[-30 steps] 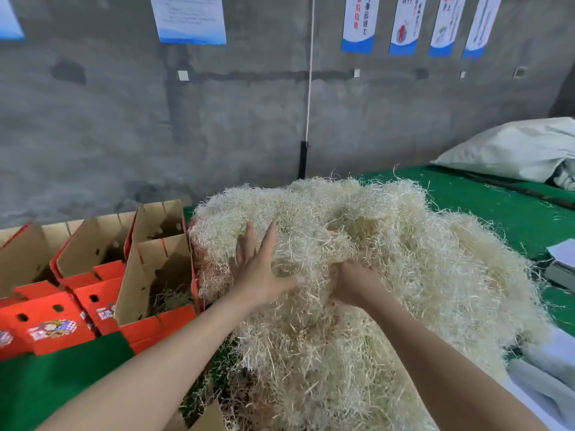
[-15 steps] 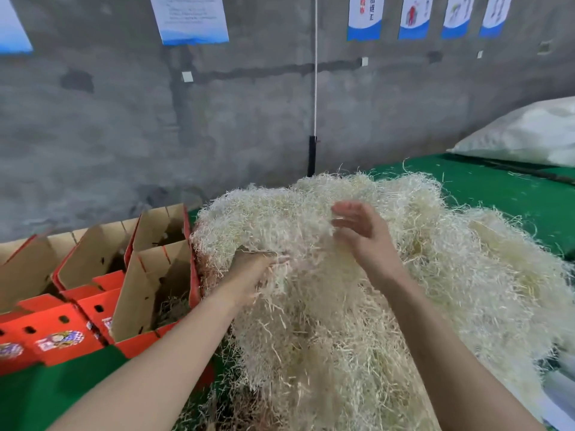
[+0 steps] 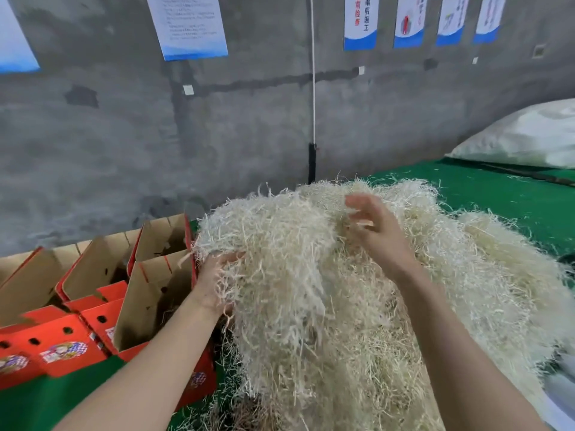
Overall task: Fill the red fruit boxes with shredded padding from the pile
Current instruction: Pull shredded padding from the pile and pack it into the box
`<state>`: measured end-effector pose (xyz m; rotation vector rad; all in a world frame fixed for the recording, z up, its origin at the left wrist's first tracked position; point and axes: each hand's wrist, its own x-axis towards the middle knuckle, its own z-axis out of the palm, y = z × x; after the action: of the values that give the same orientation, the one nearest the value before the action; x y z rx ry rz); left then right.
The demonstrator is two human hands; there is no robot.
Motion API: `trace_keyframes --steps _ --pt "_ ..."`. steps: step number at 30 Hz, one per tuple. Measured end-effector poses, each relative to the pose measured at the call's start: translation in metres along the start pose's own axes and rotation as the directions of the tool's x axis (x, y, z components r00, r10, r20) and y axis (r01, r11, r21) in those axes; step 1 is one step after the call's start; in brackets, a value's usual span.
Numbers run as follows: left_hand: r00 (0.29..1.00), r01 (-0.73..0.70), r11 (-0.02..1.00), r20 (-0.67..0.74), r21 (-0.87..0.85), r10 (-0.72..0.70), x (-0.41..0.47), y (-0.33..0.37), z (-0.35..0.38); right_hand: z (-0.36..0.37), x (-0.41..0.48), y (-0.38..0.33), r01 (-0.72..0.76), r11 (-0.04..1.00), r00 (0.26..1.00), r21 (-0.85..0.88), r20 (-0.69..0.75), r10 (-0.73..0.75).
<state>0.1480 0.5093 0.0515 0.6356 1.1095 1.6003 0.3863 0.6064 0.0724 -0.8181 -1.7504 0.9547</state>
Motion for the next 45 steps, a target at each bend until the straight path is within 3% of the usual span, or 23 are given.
trace_keyframes --steps 2,4,5,7,9,11,12,14,18,20,23,26,28,33,36,39,40,41,42,45 --pt "0.995 0.047 0.997 -0.090 0.054 -0.042 0.002 0.003 -0.007 -0.004 0.003 -0.008 -0.058 0.977 0.963 0.206 0.269 0.000" --pt "0.979 0.083 0.986 -0.197 0.146 -0.053 0.008 0.007 -0.005 -0.004 0.000 -0.008 -0.151 0.972 0.866 0.178 0.498 0.043" --pt "0.980 0.063 0.980 -0.200 0.189 -0.024 0.009 0.008 -0.002 -0.001 -0.002 -0.007 -0.180 0.978 0.851 0.107 0.515 0.101" --pt "0.989 -0.034 0.958 -0.127 0.284 0.073 0.008 0.006 0.009 0.005 -0.002 -0.002 -0.215 0.976 0.905 0.034 0.381 0.186" --pt "0.976 -0.043 0.958 -0.192 0.284 0.101 0.009 0.001 0.018 0.007 0.000 0.003 -0.221 0.968 0.960 0.123 0.200 0.194" --pt "0.975 0.077 0.990 -0.218 0.122 -0.049 0.007 -0.006 0.014 0.005 0.000 0.002 -0.164 0.973 0.986 0.162 0.051 0.158" --pt "0.979 0.133 0.990 -0.159 0.038 -0.125 0.006 -0.009 0.007 0.003 -0.001 0.000 -0.120 0.983 0.993 0.142 0.010 0.120" --pt "0.972 0.227 0.974 -0.062 -0.011 -0.227 -0.001 -0.014 0.007 0.002 -0.005 -0.002 -0.051 0.994 0.997 0.097 0.064 0.045" --pt "0.960 0.278 0.927 -0.034 0.253 -0.278 -0.004 -0.025 0.040 0.016 -0.012 0.000 -0.083 0.994 0.904 0.075 0.426 0.043" --pt "0.959 0.271 0.920 -0.003 0.281 -0.282 -0.002 -0.028 0.047 0.018 -0.012 0.005 -0.129 0.991 0.892 0.023 0.440 0.106" --pt "0.982 0.165 0.975 0.064 0.150 -0.176 0.002 -0.020 0.027 0.002 -0.011 0.017 -0.209 0.971 0.968 0.119 0.167 0.187" --pt "0.988 0.152 0.979 -0.027 0.135 -0.150 0.005 -0.018 0.011 -0.011 -0.010 0.031 -0.275 0.943 0.946 0.186 -0.123 0.300" --pt "0.989 0.127 0.984 -0.097 0.123 -0.115 0.007 -0.021 0.007 -0.013 -0.008 0.035 -0.298 0.925 0.920 0.234 -0.188 0.344" --pt "0.993 0.041 0.998 -0.113 -0.042 -0.045 0.005 -0.018 -0.007 -0.035 0.000 0.027 -0.230 0.805 0.827 0.547 -0.326 0.458" --pt "0.997 -0.029 0.995 -0.070 -0.092 0.023 0.004 -0.017 -0.013 -0.035 0.004 0.021 -0.281 0.766 0.813 0.578 -0.281 0.510" --pt "0.996 0.028 0.997 -0.079 -0.071 -0.034 0.000 -0.022 -0.007 -0.017 0.000 0.014 -0.370 0.908 0.878 0.196 -0.247 0.411" --pt "0.987 0.079 0.997 -0.138 -0.005 -0.079 -0.002 -0.024 -0.001 -0.009 -0.002 0.012 -0.370 0.915 0.894 0.162 -0.204 0.398" --pt "0.984 0.107 0.991 -0.154 0.082 -0.094 -0.005 -0.024 0.006 -0.001 -0.004 0.010 -0.375 0.908 0.904 0.187 -0.142 0.403" --pt "0.994 0.098 0.980 -0.058 0.174 -0.089 -0.012 -0.024 0.008 0.007 -0.007 0.007 -0.369 0.916 0.920 0.158 -0.074 0.384" --pt "0.992 0.128 0.930 -0.055 0.345 -0.116 -0.010 -0.022 0.037 0.024 -0.013 0.001 -0.340 0.934 0.927 0.109 0.209 0.313"
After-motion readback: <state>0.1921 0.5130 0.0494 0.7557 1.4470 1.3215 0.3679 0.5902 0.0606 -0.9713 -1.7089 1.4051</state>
